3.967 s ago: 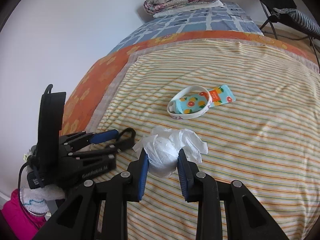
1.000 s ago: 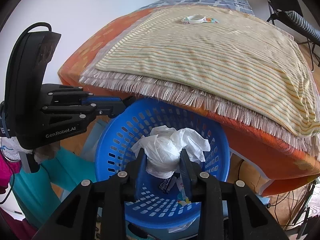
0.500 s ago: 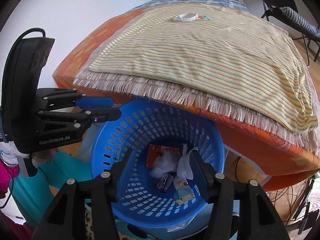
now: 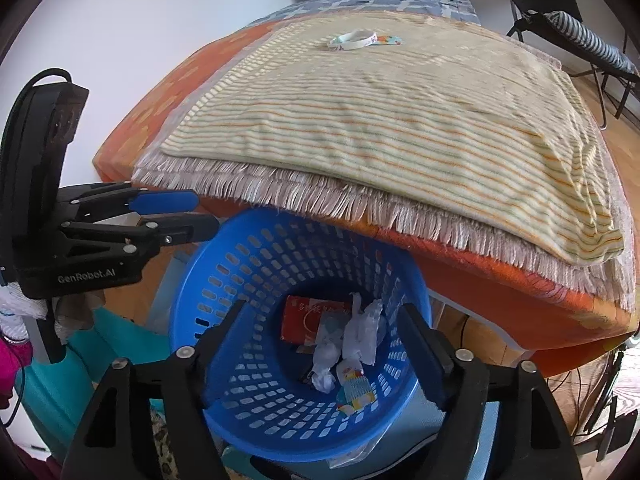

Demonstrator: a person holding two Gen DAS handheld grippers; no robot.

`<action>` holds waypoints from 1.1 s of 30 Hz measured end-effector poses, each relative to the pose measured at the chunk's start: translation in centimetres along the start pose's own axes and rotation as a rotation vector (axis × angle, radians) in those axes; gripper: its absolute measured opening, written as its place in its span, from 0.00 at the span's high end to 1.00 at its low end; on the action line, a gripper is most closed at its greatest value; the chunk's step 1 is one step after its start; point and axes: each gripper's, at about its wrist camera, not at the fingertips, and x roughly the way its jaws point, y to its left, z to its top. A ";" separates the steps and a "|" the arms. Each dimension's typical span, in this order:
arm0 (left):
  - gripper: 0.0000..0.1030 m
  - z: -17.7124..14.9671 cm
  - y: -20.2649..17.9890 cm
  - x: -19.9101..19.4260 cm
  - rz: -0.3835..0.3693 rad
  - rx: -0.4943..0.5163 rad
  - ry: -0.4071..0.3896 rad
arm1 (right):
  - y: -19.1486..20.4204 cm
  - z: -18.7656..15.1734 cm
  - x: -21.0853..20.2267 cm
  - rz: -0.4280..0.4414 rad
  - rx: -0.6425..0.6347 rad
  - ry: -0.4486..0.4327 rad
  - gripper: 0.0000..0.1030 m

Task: Collect trash
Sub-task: 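Open both tools to drop the hair tie and tissue into the basket, then move both tools back over the bed toward the white band and blue tube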

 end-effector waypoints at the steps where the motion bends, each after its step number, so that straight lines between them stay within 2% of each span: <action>1: 0.57 0.2 0.1 -0.2 -0.001 -0.006 -0.006 | 0.0 0.1 -0.1 -0.009 -0.002 -0.007 0.19; 5: 0.57 1.2 0.4 -0.9 -0.004 -0.030 -0.030 | 0.1 0.6 -0.5 -0.023 -0.013 -0.028 0.14; 11: 0.57 3.6 0.9 -1.6 -0.001 -0.049 -0.055 | -0.1 2.0 -1.1 -0.043 -0.003 -0.052 0.13; 17: 0.57 7.0 2.0 -2.0 0.009 -0.074 -0.083 | -1.0 4.1 -2.6 -0.069 0.024 -0.110 0.07; 23: 0.57 10.5 3.6 -1.5 0.011 -0.093 -0.093 | -2.3 6.2 -3.4 -0.055 0.074 -0.155 0.06; 33: 0.57 16.5 6.6 1.4 0.013 -0.141 -0.103 | -3.9 12.4 -3.4 -0.063 0.057 -0.190 0.06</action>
